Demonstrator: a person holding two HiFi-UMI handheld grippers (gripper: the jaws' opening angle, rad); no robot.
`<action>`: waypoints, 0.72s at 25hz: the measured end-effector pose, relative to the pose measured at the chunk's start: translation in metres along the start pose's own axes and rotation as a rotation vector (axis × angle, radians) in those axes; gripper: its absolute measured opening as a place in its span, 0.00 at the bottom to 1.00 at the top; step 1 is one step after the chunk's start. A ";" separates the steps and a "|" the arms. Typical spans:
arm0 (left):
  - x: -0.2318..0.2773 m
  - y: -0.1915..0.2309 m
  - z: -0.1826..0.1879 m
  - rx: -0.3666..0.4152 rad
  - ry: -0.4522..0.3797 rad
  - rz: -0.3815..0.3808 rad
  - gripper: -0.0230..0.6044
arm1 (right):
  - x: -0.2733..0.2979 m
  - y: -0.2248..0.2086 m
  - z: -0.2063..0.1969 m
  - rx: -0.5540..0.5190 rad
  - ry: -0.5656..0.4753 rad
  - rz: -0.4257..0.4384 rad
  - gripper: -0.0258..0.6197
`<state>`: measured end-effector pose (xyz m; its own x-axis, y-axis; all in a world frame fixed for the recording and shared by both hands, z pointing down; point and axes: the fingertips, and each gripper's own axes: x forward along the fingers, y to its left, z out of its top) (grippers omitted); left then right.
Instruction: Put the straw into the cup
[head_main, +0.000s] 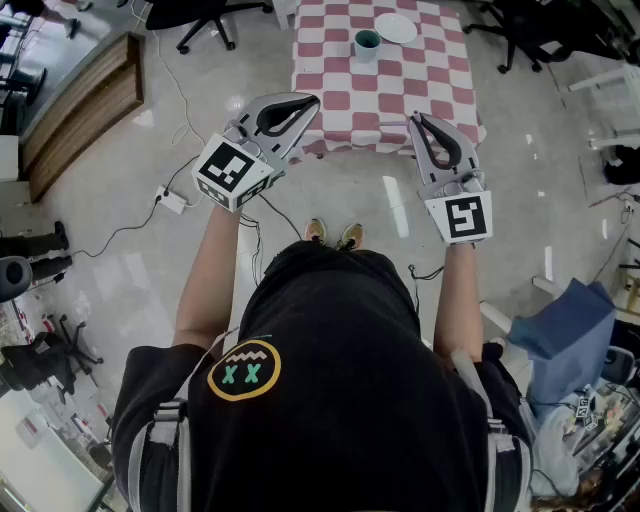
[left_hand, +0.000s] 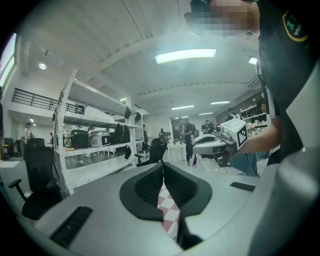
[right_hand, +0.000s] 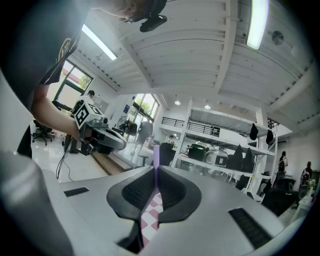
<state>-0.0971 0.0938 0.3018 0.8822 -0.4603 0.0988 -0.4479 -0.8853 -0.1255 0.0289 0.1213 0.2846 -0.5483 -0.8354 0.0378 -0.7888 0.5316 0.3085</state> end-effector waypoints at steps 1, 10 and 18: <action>0.000 -0.001 0.000 0.000 -0.001 0.000 0.07 | -0.001 0.000 0.000 -0.002 -0.001 0.000 0.10; 0.001 -0.004 0.003 0.002 -0.002 0.000 0.07 | -0.003 -0.001 0.002 -0.006 -0.007 -0.001 0.10; 0.006 -0.006 0.001 0.004 0.005 0.003 0.07 | -0.005 -0.002 -0.001 0.024 -0.026 0.014 0.10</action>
<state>-0.0886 0.0967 0.3024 0.8800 -0.4636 0.1033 -0.4502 -0.8835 -0.1296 0.0330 0.1242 0.2846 -0.5661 -0.8242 0.0169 -0.7874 0.5466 0.2851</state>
